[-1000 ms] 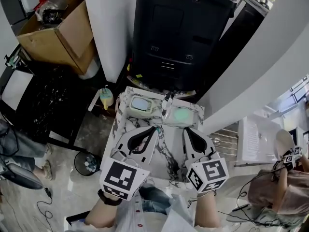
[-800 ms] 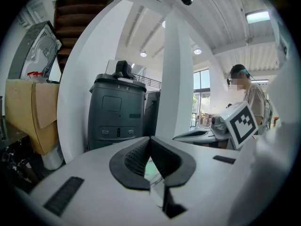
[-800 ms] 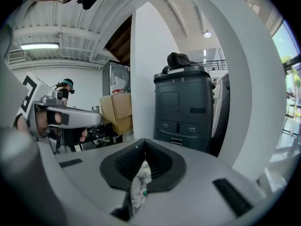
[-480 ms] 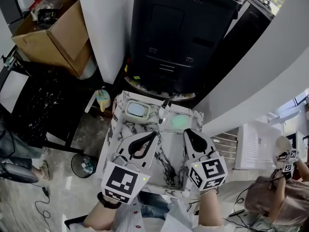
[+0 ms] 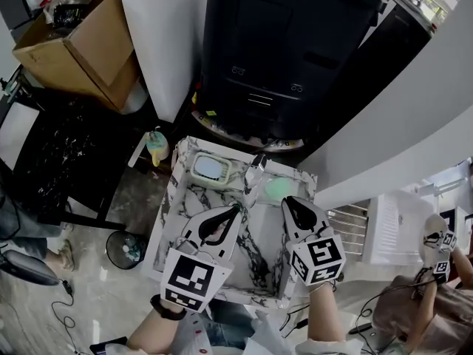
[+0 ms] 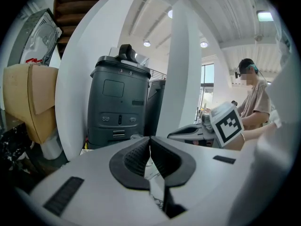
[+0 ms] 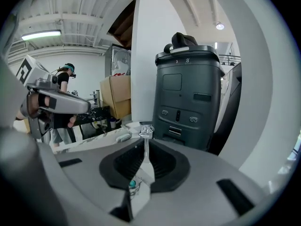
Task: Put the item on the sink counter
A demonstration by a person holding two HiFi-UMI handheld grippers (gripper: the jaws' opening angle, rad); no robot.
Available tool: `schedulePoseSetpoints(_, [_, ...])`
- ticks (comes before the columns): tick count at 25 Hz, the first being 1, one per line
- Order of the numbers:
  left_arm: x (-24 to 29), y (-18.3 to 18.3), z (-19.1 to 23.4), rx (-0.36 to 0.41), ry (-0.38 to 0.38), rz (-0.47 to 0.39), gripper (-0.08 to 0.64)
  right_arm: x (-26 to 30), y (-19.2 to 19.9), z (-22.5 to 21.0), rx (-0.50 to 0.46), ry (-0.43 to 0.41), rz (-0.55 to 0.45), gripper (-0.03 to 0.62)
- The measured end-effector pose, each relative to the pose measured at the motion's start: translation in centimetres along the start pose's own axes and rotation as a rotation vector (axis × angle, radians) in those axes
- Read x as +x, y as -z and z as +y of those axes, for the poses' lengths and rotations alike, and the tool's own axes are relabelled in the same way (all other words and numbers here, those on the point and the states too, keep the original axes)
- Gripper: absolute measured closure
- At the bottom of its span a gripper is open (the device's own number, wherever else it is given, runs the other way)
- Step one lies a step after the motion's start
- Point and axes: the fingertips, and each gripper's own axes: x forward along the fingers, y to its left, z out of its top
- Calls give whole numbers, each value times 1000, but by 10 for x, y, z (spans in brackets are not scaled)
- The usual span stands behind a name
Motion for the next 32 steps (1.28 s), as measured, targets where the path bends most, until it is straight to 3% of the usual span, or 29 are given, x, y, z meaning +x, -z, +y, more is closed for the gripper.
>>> schedulePoseSetpoints(12, [11, 39, 22, -40, -60, 78, 543, 55, 74, -13, -182, -81, 200, 428])
schedulePoseSetpoints(21, [8, 56, 40, -69, -97, 110, 543, 87, 106, -21, -270, -145, 286, 344])
schedulePoseSetpoints(27, [5, 63, 44, -69, -104, 125, 543, 101, 126, -23, -433, -217, 391, 257])
schedulePoseSetpoints(32, [4, 64, 48, -81, -110, 125, 543, 112, 139, -31, -559, -250, 456, 244])
